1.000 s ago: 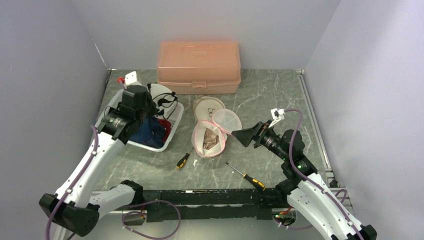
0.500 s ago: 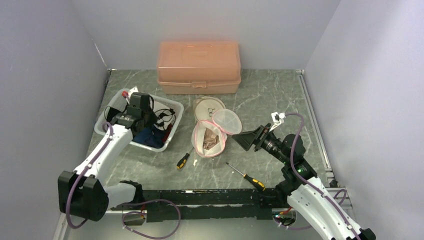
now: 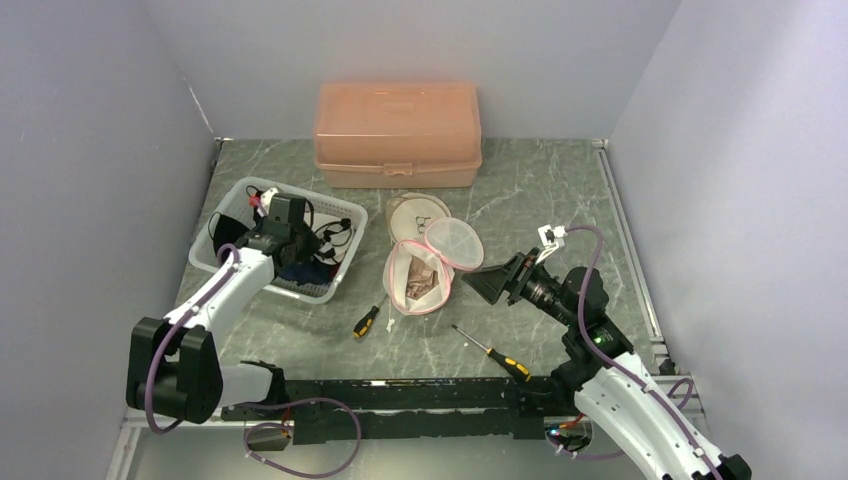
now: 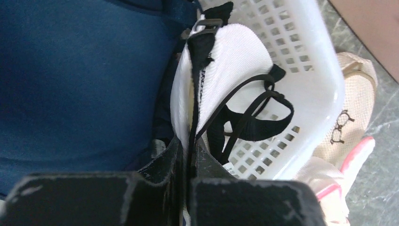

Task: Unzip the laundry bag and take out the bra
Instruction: Place the bra in the bin.

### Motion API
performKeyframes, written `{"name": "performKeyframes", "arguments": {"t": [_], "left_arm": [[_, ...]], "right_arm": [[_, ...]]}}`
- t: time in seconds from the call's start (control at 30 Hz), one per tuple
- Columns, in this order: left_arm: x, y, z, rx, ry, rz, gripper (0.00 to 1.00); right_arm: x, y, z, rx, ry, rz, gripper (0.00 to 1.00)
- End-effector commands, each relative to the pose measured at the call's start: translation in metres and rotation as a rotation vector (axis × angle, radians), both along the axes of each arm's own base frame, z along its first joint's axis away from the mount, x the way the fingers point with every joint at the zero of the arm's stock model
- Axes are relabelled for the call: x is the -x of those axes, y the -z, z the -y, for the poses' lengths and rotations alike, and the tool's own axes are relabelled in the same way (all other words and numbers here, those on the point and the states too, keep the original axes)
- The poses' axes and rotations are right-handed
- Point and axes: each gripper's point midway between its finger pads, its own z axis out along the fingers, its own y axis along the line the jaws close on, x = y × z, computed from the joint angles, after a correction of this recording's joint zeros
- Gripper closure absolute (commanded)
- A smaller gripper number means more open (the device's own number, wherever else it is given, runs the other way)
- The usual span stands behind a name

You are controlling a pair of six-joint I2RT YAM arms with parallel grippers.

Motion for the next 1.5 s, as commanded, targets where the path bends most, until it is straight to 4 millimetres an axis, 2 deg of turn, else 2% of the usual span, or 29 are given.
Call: {"name": "performKeyframes", "arguments": {"t": [0.0,0.07,0.17,0.27,0.37,0.5,0.6,0.67,0.77,0.83,0.9,1.03,1.1,1.33,1.47], "left_arm": [[0.004,0.008,-0.01,0.004,-0.073,-0.025,0.93],[0.007,0.008,-0.013,0.004,-0.087,-0.031,0.83],[0.012,0.003,-0.015,0.007,-0.096,-0.022,0.56],[0.016,-0.008,-0.014,0.013,-0.086,-0.012,0.33],[0.025,-0.024,-0.018,-0.002,-0.08,-0.022,0.26],[0.04,-0.06,-0.027,-0.045,-0.067,0.014,0.24],[0.045,-0.085,-0.026,-0.04,-0.034,0.084,0.26],[0.04,-0.096,-0.01,0.024,0.035,0.144,0.32],[0.023,-0.1,0.019,0.134,0.13,0.19,0.59],[0.011,-0.091,0.029,0.167,0.152,0.165,0.83],[0.001,-0.078,0.034,0.175,0.158,0.127,0.96],[-0.006,-0.051,0.032,0.175,0.117,0.07,0.97],[-0.006,-0.04,0.02,0.147,0.058,0.06,0.97],[0.01,-0.007,-0.012,0.105,-0.058,-0.005,0.97],[0.015,0.012,-0.017,0.123,-0.082,-0.049,0.97]], "right_arm": [[0.001,-0.012,-0.002,0.001,-0.02,0.051,0.07],[0.001,-0.012,-0.001,0.01,-0.015,0.054,0.06],[0.0,-0.014,0.0,0.015,-0.013,0.062,0.06],[0.001,-0.018,0.0,0.018,-0.012,0.069,0.06],[0.002,-0.022,0.002,0.021,-0.006,0.08,0.06],[0.003,-0.027,0.004,0.025,-0.001,0.092,0.06],[0.003,-0.028,0.004,0.024,0.002,0.095,0.06],[0.002,-0.026,0.004,0.022,0.004,0.092,0.06],[0.0,-0.021,0.003,0.018,0.004,0.078,0.06],[0.0,-0.019,0.001,0.013,-0.004,0.07,0.07],[-0.001,-0.017,0.001,0.015,-0.001,0.064,0.07],[-0.001,-0.015,0.002,0.022,0.001,0.059,0.07],[0.0,-0.013,0.001,0.021,-0.002,0.052,0.07],[0.002,-0.006,0.0,0.015,-0.01,0.032,0.07],[0.001,-0.008,0.001,0.017,-0.007,0.036,0.07]]}}
